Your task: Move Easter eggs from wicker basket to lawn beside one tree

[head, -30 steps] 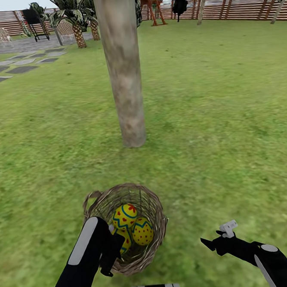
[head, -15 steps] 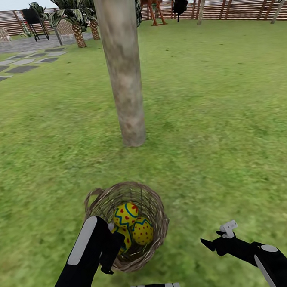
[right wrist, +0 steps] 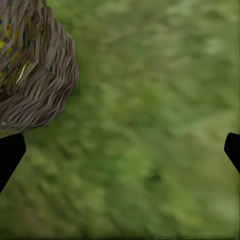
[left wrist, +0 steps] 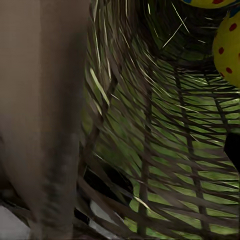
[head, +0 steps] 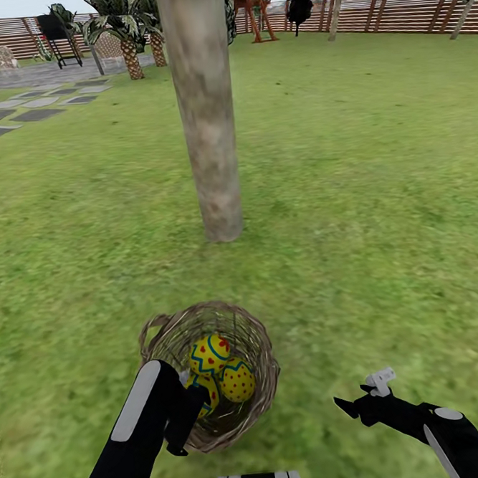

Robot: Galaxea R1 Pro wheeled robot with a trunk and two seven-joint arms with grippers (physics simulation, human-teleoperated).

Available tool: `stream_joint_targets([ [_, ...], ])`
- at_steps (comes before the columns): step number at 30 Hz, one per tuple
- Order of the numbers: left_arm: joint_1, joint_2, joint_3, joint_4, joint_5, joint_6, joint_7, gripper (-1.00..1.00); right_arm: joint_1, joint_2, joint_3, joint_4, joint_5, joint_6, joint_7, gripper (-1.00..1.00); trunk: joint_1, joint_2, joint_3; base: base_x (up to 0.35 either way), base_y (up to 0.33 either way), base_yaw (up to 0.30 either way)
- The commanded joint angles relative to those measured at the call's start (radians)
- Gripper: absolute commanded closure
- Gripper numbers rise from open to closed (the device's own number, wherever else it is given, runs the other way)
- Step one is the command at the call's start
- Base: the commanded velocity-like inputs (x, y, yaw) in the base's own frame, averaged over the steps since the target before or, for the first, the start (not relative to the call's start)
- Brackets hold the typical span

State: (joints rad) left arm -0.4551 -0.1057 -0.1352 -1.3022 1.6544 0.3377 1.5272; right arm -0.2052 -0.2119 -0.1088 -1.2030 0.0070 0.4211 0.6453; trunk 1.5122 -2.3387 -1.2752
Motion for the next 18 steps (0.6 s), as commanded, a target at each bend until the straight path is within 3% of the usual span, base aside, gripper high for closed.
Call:
stream_joint_targets([
  [1, -0.001, 0.000, 0.000, -0.001, 0.002, 0.011, 0.005, -1.00, 0.000, 0.000, -0.002, -0.001, 0.001, 0.007, 0.005, -1.00, 0.000, 0.000, -0.001, -0.102, 0.000, 0.000],
  [9, -0.001, 0.000, 0.000, -0.002, 0.004, 0.012, 0.005, -1.00, -0.001, 0.001, -0.002, -0.001, -0.001, 0.004, 0.005, -1.00, 0.000, 0.000, -0.001, -0.166, 0.000, 0.000],
  [18, -0.001, 0.000, 0.000, -0.010, 0.004, 0.012, 0.005, -1.00, 0.000, 0.014, -0.002, -0.001, 0.001, 0.004, 0.005, -1.00, 0.000, 0.000, -0.001, -0.006, 0.000, 0.000],
])
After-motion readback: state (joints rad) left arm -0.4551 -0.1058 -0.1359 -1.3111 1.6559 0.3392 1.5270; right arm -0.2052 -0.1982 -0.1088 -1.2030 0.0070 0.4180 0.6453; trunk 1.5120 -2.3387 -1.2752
